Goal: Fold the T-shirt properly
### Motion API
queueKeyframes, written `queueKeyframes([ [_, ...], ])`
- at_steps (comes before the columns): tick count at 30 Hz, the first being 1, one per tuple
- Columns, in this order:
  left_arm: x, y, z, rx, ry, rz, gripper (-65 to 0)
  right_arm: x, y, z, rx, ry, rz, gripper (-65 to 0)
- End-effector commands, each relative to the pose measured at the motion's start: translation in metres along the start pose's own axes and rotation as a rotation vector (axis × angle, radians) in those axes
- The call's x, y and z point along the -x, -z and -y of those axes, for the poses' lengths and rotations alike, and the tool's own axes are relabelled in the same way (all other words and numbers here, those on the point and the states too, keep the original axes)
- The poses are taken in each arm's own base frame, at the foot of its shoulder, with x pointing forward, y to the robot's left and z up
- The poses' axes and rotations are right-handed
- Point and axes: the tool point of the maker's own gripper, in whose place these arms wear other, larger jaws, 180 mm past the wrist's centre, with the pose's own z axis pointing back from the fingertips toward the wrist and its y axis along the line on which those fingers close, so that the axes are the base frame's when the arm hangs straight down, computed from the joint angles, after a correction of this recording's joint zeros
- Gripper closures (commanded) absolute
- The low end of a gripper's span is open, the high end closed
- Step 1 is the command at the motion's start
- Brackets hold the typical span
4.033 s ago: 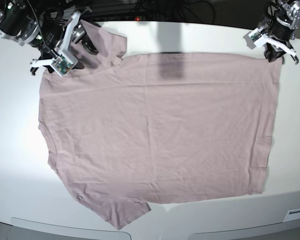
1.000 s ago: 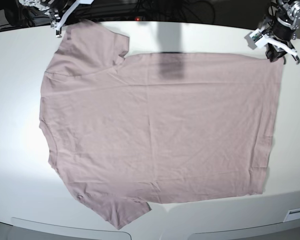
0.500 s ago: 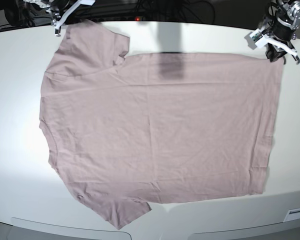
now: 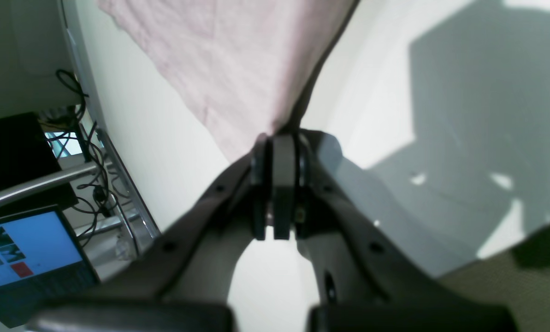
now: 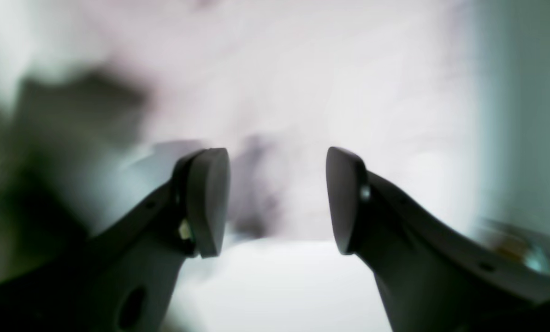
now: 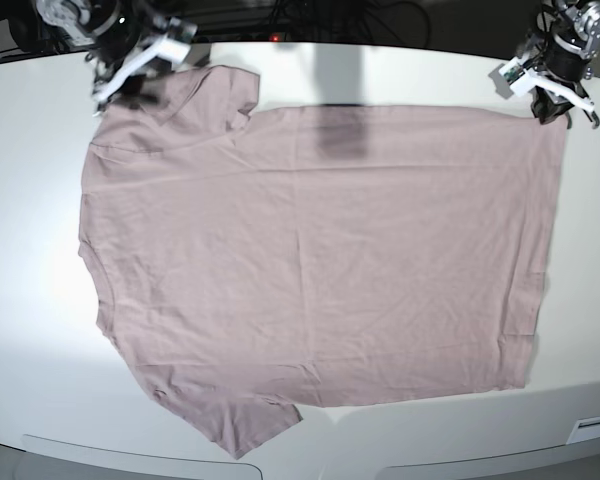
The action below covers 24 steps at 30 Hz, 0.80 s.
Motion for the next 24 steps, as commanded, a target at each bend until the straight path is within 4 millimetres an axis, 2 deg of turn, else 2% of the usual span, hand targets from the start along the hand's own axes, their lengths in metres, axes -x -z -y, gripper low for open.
queueKeyframes([
  [1, 0.004, -0.003, 0.009, 0.042, 0.004, -0.005, 0.0, -0.005, -0.003, 0.014, 0.047, -0.02, 0.02, -33.6],
  [5, 0.004, -0.003, 0.009, 0.042, 0.004, -0.005, 0.0, -0.008, -0.003, -0.002, -0.042, -0.008, 0.038, -33.6],
  [8, 0.004, -0.003, 0.009, 0.042, 0.004, -0.005, 0.0, -0.011, -0.002, 0.003, -0.021, 0.073, 0.055, -33.6],
  [10, 0.004, -0.003, 0.009, 0.042, 0.004, -0.005, 0.0, -0.01, 0.0, 0.01, 0.014, 0.157, 0.036, -33.6],
  [15, 0.004, -0.003, 0.009, 0.042, 0.004, -0.005, 0.0, -0.016, 0.011, 0.008, -0.047, 0.438, -0.013, -33.6],
  [18, 0.004, -0.003, 0.009, 0.042, 0.004, -0.005, 0.0, -0.014, 0.019, 0.009, -0.06, 0.534, -0.073, -33.6],
  [21, 0.004, -0.003, 0.009, 0.042, 0.004, -0.005, 0.0, -0.011, 0.024, 0.02, -0.019, 0.592, -0.095, -33.6],
  [24, 0.004, -0.003, 0.009, 0.042, 0.004, -0.005, 0.0, 0.003, 0.023, 0.039, 0.071, 0.647, -0.125, -33.6],
])
